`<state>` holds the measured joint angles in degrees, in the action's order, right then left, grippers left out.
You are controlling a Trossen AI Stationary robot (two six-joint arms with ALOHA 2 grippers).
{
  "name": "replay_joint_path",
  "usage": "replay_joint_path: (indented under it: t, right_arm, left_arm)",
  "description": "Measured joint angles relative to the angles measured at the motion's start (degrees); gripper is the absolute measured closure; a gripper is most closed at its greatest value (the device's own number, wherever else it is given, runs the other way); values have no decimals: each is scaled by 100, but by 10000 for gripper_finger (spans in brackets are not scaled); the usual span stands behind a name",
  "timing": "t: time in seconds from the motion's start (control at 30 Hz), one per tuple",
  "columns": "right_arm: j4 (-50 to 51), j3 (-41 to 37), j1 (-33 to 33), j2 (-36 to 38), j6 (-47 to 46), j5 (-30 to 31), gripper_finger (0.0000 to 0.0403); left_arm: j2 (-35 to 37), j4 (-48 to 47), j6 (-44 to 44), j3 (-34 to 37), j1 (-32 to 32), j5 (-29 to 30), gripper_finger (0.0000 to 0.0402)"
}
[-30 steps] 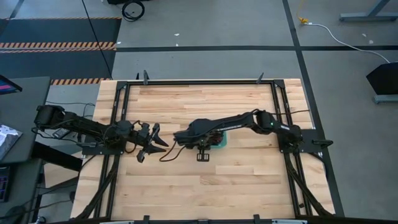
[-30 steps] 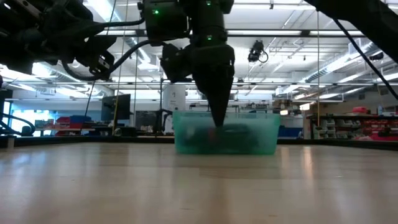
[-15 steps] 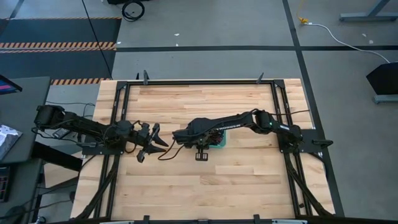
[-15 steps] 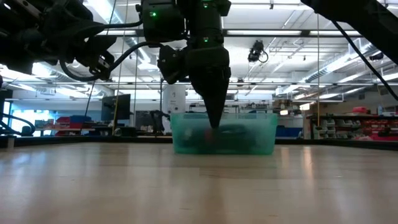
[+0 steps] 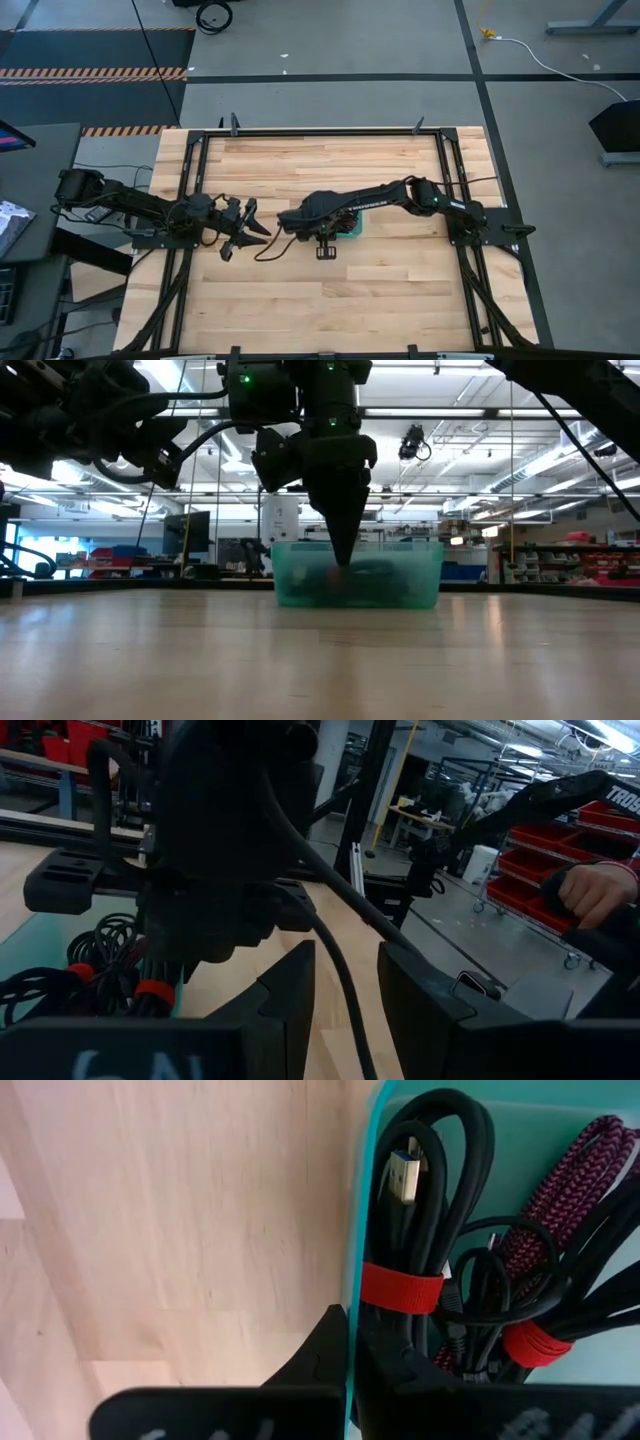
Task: Pick and place USB-C Cables
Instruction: Move the bin from the top right to the center of the table
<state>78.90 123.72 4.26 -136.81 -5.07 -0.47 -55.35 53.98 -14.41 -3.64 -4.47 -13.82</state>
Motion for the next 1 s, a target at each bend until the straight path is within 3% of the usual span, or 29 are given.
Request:
replay_joint_path:
  t: [1.0]
  right_arm:
    - [61,-7,63,0,457,408,380]
  left_arm:
    - [1,-11,4,0,0,2,283]
